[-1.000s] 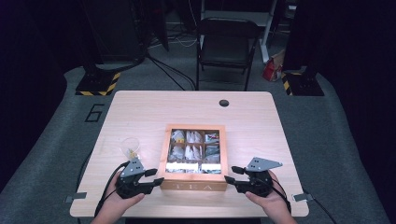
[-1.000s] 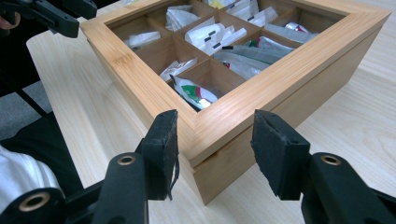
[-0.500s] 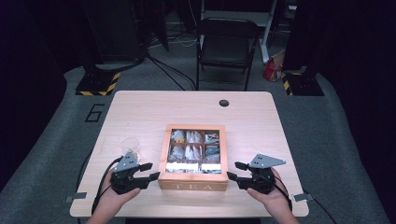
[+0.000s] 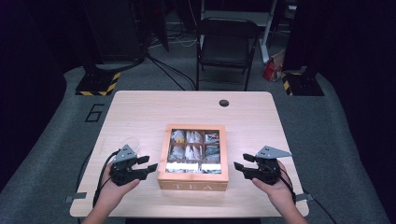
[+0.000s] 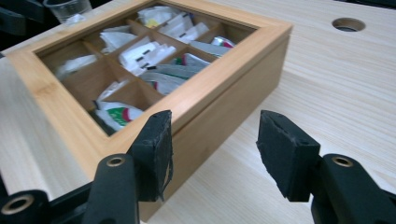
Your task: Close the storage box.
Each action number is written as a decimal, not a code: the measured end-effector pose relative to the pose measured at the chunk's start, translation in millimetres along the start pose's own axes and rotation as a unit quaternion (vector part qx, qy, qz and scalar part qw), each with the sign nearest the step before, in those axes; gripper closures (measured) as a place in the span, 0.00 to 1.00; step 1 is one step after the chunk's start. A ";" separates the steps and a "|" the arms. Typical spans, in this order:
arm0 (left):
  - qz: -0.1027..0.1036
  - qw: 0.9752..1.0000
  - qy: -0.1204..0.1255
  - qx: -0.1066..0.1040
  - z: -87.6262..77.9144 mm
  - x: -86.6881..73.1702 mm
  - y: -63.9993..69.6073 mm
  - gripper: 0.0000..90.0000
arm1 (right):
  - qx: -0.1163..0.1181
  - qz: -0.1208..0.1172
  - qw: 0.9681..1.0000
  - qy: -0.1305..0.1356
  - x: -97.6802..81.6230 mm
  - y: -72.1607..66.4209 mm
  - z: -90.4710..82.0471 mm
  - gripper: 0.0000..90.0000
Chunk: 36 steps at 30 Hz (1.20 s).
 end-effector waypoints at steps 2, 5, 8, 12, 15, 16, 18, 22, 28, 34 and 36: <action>-0.001 1.000 0.002 0.004 0.3 -1.9 -1.4 0.54 | -0.009 0.002 1.000 -0.001 -0.4 4.9 0.2 0.49; -0.009 1.000 0.003 0.005 -0.1 -4.3 -3.2 0.54 | -0.016 0.007 1.000 0.001 -2.1 11.1 0.2 0.49; -0.009 1.000 0.003 0.007 -0.3 -6.0 -4.5 0.54 | -0.024 0.014 1.000 0.001 -4.3 14.8 -0.2 0.49; -0.012 1.000 0.004 0.009 -0.5 -8.5 -5.2 0.54 | -0.031 0.009 0.999 0.002 -7.1 18.6 0.8 0.49; -0.013 1.000 0.004 0.009 -0.9 -10.5 -5.4 0.54 | -0.035 0.013 0.999 0.001 -9.9 20.4 2.3 0.48; -0.017 1.000 0.006 0.010 -0.6 -11.2 -5.0 0.54 | -0.037 0.015 0.999 0.001 -11.0 20.8 2.7 0.48; -0.014 1.000 0.003 0.009 -1.0 -12.3 -5.4 0.53 | -0.038 0.016 0.999 0.000 -13.1 21.3 3.5 0.48; -0.015 1.000 0.004 0.011 -1.1 -13.9 -4.7 0.53 | -0.040 0.016 0.999 -0.005 -17.0 22.3 6.0 0.47; -0.008 1.000 0.001 0.013 -0.9 -16.5 -4.8 0.53 | -0.050 0.010 0.999 -0.012 -21.6 25.2 9.6 0.47; -0.013 1.000 0.000 0.015 0.5 -19.1 -5.9 0.53 | -0.052 0.026 0.998 -0.017 -26.6 29.8 11.4 0.46; -0.012 1.000 0.001 0.017 0.5 -19.8 -6.6 0.53 | -0.051 0.029 0.998 -0.017 -27.5 31.2 12.0 0.46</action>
Point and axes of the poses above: each handheld gripper's, and its own axes: z roughly forward along the jaws, x roughly out of its top, y roughly to its right, the point moved 1 cm from there along z, roughly forward along the jaws, and after that the axes turned 8 degrees about z, right-handed, at the moved point
